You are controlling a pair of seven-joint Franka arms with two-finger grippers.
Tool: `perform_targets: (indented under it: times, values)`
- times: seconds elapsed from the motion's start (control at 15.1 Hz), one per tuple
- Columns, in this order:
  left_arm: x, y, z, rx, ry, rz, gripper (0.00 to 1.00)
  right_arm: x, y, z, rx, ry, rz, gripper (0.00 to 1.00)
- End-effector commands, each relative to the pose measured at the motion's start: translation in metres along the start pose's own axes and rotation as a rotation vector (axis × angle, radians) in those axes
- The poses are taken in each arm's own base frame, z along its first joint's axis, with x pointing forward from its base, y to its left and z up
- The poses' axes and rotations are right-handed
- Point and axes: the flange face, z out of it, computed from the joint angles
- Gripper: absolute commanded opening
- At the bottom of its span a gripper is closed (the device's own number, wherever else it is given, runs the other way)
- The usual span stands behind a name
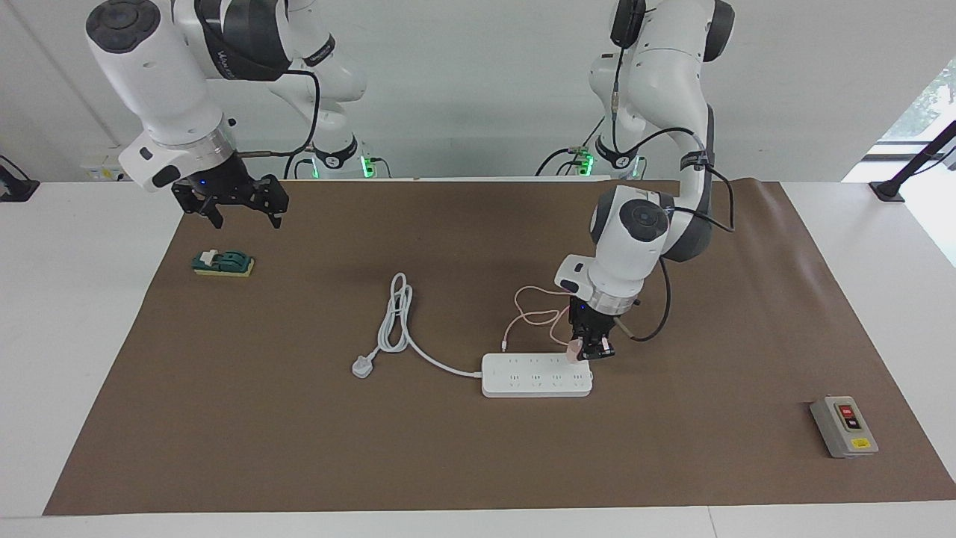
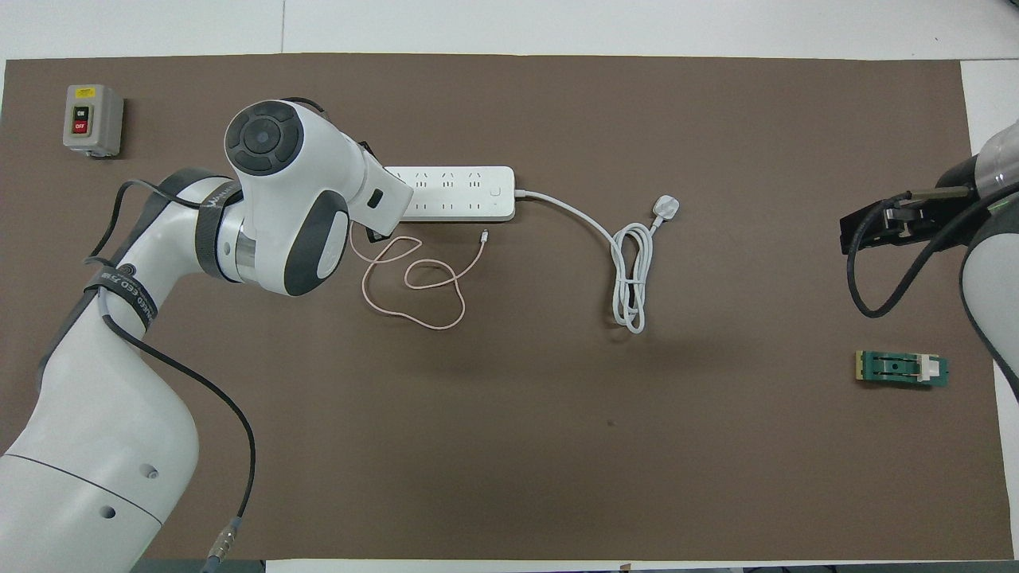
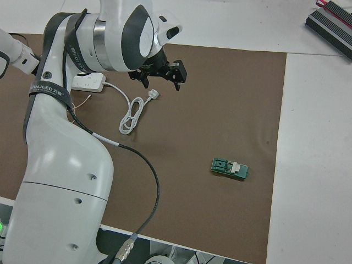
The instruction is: Plug charger into power strip
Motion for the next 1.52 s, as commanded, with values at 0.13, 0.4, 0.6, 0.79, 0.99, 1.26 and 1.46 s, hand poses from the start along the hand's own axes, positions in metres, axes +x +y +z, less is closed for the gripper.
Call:
perform_targets:
  times: [0.13,0.4,0.6,0.79,0.99,1.26,1.46]
  values:
    - [-0.001,0.002,0.025,-0.021,-0.022,0.115,0.00,-0.008,0.000,0.003,0.016,-0.006,0.037,1.00]
    - [-0.012,-0.005,0.032,-0.026,-0.015,0.127,0.00,-0.008,0.001,0.004,0.016,-0.006,0.040,1.00]
    - [-0.014,-0.006,0.034,-0.046,0.010,0.093,0.00,-0.009,0.002,0.003,0.016,-0.006,0.042,1.00]
    - [-0.014,-0.013,0.032,-0.053,-0.002,0.096,0.00,-0.009,0.002,0.003,0.016,-0.006,0.043,1.00]
    - [-0.011,-0.025,0.035,-0.133,-0.036,0.094,0.00,-0.009,0.003,0.003,0.016,-0.006,0.043,1.00]
    - [-0.009,-0.036,0.044,-0.183,-0.065,0.097,0.00,-0.009,0.002,0.003,0.015,-0.009,0.039,1.00]
    - [-0.011,-0.036,0.045,-0.177,-0.096,0.119,0.00,-0.010,0.002,0.002,0.015,-0.010,0.033,1.00]
